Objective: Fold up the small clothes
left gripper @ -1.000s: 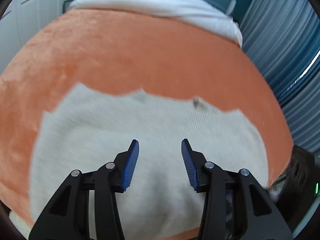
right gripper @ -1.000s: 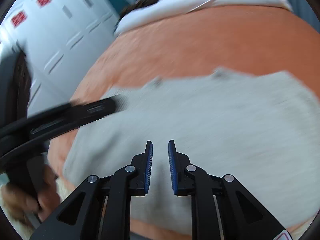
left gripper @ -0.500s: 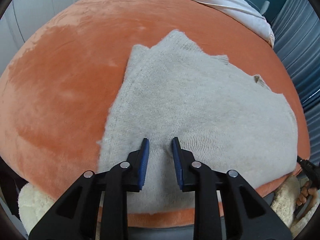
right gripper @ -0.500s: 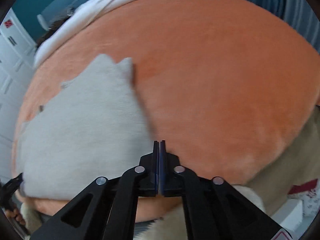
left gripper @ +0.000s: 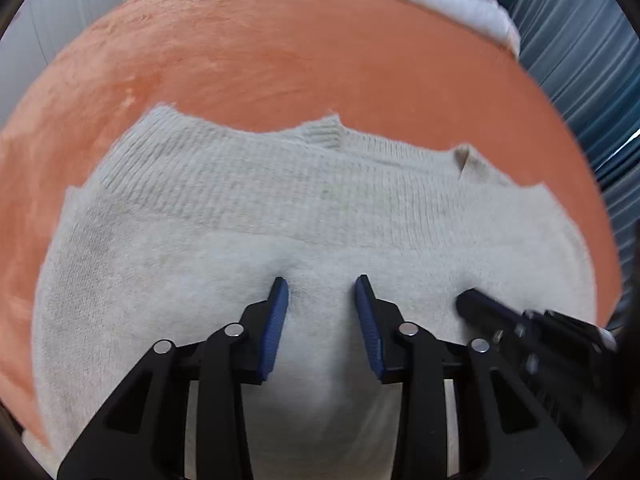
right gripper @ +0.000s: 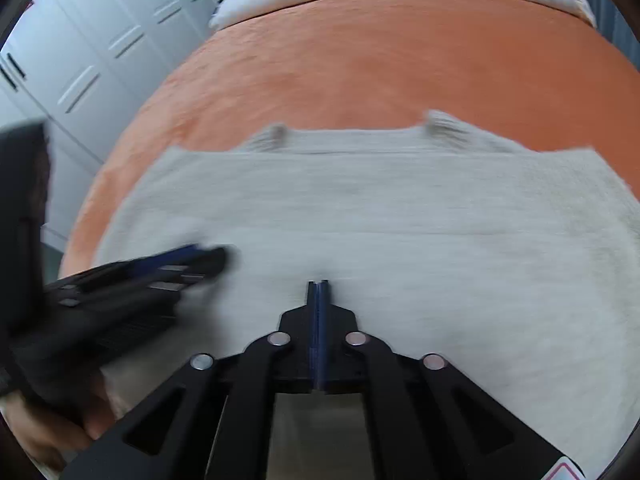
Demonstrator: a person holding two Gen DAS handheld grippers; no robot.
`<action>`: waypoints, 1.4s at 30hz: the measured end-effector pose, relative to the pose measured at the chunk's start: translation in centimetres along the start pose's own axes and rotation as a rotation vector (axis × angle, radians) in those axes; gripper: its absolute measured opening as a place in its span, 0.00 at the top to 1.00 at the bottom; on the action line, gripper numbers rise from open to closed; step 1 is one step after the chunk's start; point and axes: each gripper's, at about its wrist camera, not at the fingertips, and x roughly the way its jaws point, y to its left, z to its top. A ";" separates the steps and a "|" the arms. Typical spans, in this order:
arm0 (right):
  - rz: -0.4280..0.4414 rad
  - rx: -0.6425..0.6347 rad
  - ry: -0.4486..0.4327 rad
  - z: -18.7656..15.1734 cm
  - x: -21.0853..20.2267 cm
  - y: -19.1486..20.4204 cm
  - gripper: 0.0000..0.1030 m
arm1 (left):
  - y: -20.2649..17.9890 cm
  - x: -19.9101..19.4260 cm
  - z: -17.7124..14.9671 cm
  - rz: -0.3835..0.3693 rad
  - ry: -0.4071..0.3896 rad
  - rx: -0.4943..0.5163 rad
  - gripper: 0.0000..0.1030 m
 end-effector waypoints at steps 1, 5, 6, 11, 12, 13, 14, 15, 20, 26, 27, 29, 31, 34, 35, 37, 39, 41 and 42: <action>-0.003 0.046 -0.016 -0.2 -0.7 -1.8 1.00 | 1.1 -0.7 -0.1 0.004 -0.001 -0.003 0.72; -0.119 0.327 -0.076 -2.8 -5.8 -15.4 1.00 | 5.8 -2.4 -1.2 0.083 -0.020 0.040 0.72; -0.093 0.373 -0.094 -3.7 -7.2 -17.6 1.00 | 7.3 -2.4 -1.4 0.047 -0.018 0.015 0.73; -0.233 0.415 -0.192 -3.7 -12.7 -19.7 0.82 | 8.6 -5.2 0.4 -0.009 -0.101 -0.111 0.55; -0.208 0.403 -0.209 -3.2 -13.2 -19.6 0.76 | 8.4 -5.7 1.3 -0.030 -0.135 -0.127 0.48; -0.190 0.378 -0.221 -1.9 -13.1 -18.9 0.56 | 8.3 -5.8 2.5 -0.025 -0.155 -0.143 0.34; -0.190 0.352 -0.228 -0.6 -12.4 -18.3 0.38 | 8.2 -5.6 3.8 -0.002 -0.162 -0.148 0.27; -0.189 0.316 -0.226 0.6 -11.5 -17.7 0.35 | 8.3 -5.1 5.0 0.015 -0.168 -0.146 0.25; -0.238 0.235 -0.053 5.8 -2.9 -16.0 0.77 | 10.6 1.7 7.5 0.047 0.041 -0.203 0.64; -0.147 0.340 -0.301 6.6 -7.7 -16.7 0.93 | 10.7 -0.8 8.5 0.092 -0.046 -0.143 0.89; -0.173 0.374 -0.241 6.5 -5.9 -18.1 0.93 | 11.3 0.6 8.5 0.111 -0.012 -0.149 0.88; -0.194 0.403 -0.039 5.6 -0.9 -20.5 0.94 | 12.1 3.1 8.3 0.149 0.041 -0.157 0.88; -0.217 0.375 -0.086 5.8 -1.9 -19.7 0.90 | 11.8 2.8 8.3 0.167 0.020 -0.147 0.85; -0.254 0.349 -0.187 5.9 -5.1 -16.8 0.81 | 10.3 -0.2 8.3 0.206 -0.038 -0.124 0.73; -0.267 0.320 -0.236 5.5 -6.7 -15.1 0.78 | 9.5 -1.5 8.2 0.218 -0.072 -0.111 0.69; -0.207 0.265 -0.264 4.4 -8.1 -11.6 0.78 | 7.4 -4.0 7.5 0.190 -0.126 -0.082 0.65; -0.127 0.205 -0.248 3.7 -7.4 -7.4 0.78 | 5.1 -5.3 6.4 0.133 -0.136 -0.072 0.62; -0.032 0.142 -0.175 2.4 -5.1 -2.8 0.78 | 2.4 -5.5 4.7 0.075 -0.110 -0.058 0.59; 0.000 0.112 -0.145 1.7 -3.8 -0.5 0.78 | 1.1 -5.2 3.7 0.061 -0.087 -0.047 0.59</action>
